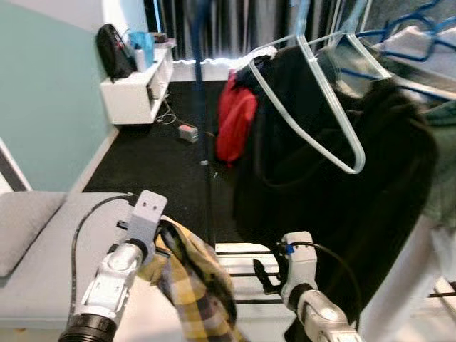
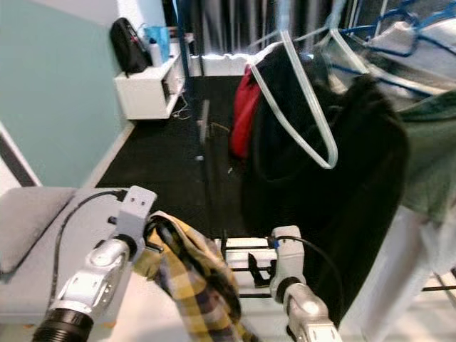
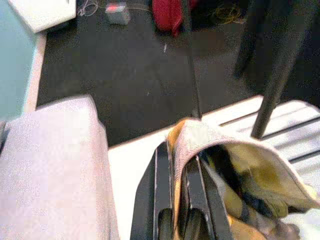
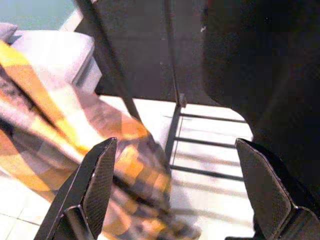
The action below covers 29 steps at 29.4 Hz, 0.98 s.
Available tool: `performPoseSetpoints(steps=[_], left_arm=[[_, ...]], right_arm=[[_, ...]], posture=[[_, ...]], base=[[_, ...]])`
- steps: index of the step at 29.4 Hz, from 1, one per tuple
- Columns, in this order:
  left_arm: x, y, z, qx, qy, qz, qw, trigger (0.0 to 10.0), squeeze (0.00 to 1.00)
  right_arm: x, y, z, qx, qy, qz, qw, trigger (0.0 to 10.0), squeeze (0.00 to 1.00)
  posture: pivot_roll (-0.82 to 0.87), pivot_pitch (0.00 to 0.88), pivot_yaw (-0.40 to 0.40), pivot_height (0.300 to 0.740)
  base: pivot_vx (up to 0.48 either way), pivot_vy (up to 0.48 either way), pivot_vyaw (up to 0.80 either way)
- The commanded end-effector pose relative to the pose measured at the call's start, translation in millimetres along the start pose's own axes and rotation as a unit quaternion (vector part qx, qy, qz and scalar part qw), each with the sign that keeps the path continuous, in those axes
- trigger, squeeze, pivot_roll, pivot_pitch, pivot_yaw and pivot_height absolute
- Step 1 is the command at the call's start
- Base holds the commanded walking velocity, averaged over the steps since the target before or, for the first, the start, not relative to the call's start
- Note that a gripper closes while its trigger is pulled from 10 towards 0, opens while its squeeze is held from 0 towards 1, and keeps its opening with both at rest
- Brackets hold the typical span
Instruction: Hang hanger
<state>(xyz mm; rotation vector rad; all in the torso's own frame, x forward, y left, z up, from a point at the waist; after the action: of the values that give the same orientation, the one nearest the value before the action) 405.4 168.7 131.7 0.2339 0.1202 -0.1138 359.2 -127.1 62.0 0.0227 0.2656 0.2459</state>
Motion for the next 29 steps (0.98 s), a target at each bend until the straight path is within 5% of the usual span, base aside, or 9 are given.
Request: performPoseSetpoints(steps=[1, 9, 29], left_arm=[[-1.1, -4.4, 2.7, 0.01, -0.006, -0.006, 1.0, 10.0, 0.0], [-1.7, -5.4, 2.4, 0.008, -0.007, -0.006, 1.0, 10.0, 0.0], [-0.9, -9.2, 2.7, 0.004, -0.01, -0.006, 1.0, 10.0, 0.0]], right_arm=[[-1.4, -0.6, -1.8, -0.004, 0.001, -0.001, 1.0, 10.0, 0.0], [-1.2, -0.2, -2.0, -0.004, 0.001, -0.001, 1.0, 10.0, 0.0], [-1.1, 2.5, -0.6, -0.012, -0.004, 0.007, 1.0, 10.0, 0.0]], posture=[[0.02, 0.096, 0.013, 0.74], [0.02, 0.093, 0.013, 0.74], [0.02, 0.082, 0.021, 0.74]], base=[[0.0, -0.48, 0.0], [0.0, -0.48, 0.0], [0.0, 0.0, 0.0]])
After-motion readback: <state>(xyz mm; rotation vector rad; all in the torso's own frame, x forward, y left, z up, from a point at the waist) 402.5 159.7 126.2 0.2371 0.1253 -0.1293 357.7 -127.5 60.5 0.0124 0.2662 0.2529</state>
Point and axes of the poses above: a point about 5 cm out from each wrist's last joint towards the gripper, its own x axis pointing out of the wrist towards the gripper, its own z axis along the axis of the wrist's last joint, y = z × x, the point moved 6 cm from there along x, pointing out of the wrist towards the gripper, and after that the axes turned 2 degrees about -x, right-handed, at the moved point
